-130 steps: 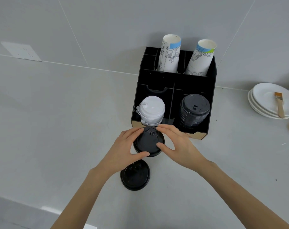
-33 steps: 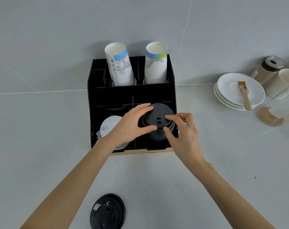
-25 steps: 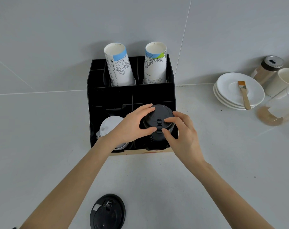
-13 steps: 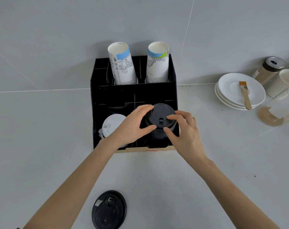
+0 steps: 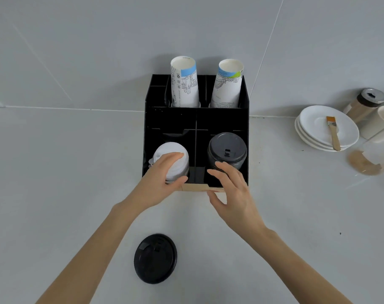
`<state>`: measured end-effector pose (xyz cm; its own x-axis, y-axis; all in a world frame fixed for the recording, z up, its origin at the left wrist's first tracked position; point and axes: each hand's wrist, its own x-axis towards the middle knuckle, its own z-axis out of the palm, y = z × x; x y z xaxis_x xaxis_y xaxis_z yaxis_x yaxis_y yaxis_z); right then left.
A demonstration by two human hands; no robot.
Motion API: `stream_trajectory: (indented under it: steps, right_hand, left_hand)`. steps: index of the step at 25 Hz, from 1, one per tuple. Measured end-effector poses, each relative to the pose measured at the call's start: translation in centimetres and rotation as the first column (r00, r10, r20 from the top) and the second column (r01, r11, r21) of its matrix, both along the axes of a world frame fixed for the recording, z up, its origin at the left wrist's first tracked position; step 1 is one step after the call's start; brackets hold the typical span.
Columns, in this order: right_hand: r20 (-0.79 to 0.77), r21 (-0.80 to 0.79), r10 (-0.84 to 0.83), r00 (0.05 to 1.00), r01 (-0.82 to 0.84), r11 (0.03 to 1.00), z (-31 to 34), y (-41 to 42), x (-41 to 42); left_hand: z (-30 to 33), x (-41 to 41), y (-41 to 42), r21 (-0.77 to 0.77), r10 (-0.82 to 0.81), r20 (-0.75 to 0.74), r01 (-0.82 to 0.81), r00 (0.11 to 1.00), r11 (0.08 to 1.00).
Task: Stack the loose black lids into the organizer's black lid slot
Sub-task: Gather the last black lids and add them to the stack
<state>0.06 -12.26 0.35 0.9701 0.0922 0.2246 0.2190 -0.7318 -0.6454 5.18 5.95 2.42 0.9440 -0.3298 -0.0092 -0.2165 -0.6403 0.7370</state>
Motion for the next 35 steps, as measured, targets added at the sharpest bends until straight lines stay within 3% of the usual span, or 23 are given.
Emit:
stream_trajectory:
  steps: [3,12,20,35]
  right_hand:
    - [-0.016,-0.011,0.047,0.999,-0.047,0.999,-0.7,1.4,-1.3]
    - [-0.256,-0.008,0.280,0.925,-0.291,0.957,-2.6,5.3,-4.8]
    - [-0.519,-0.064,0.509,0.687,-0.625,0.778,-4.1,6.7,-6.6]
    - [-0.411,-0.006,0.455,0.790,-0.501,0.865,-4.1,6.8,-6.5]
  left_hand:
    - [-1.1,-2.3,2.5,0.015,0.042,-0.007,-0.042,0.999,0.999]
    - [-4.6,-9.0,7.1,0.025,0.185,-0.125,-0.183,0.975,0.983]
    - [-6.9,-13.9,8.0,0.075,0.254,-0.245,-0.243,0.936,0.967]
    - [-6.2,-13.7,6.8,0.064,0.220,-0.235,-0.211,0.947,0.975]
